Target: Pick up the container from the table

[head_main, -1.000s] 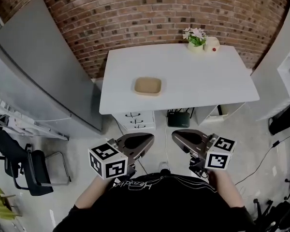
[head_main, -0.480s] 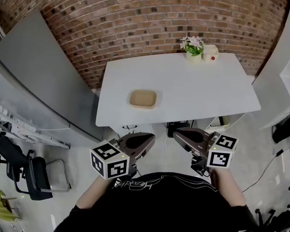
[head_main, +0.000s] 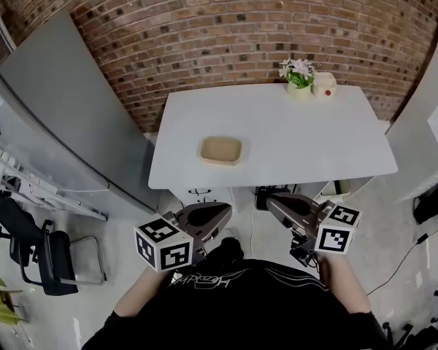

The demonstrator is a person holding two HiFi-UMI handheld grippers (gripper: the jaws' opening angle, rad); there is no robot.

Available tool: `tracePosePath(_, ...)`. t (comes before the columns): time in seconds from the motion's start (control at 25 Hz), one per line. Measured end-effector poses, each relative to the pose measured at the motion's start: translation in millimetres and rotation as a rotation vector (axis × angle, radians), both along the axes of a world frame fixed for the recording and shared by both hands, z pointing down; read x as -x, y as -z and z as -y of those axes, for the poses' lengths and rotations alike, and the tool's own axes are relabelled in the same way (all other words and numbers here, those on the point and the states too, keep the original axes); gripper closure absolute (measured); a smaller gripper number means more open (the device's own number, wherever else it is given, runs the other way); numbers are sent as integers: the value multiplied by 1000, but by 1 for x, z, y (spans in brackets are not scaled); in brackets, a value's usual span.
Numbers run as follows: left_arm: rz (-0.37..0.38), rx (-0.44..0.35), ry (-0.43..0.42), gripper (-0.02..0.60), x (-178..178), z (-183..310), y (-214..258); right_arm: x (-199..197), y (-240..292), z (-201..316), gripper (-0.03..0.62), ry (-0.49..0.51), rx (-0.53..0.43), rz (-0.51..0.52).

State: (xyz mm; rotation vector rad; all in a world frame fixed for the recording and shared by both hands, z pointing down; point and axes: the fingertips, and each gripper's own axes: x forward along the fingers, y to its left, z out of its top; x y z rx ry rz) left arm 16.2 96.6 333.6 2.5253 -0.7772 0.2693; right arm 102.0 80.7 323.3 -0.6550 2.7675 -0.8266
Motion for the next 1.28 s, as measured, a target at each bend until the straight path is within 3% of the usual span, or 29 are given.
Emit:
tracePosePath(0.48, -45, 70, 43, 578, 31, 40, -20, 26, -20, 41, 589, -8, 66, -21)
tracePosePath(0.92, -77, 178, 59, 578, 53, 109, -57, 35, -55, 110, 589, -67, 169, -2)
tracePosePath(1.28, -63, 262, 68, 578, 75, 166, -86, 45, -84, 168, 589, -96, 241, -29)
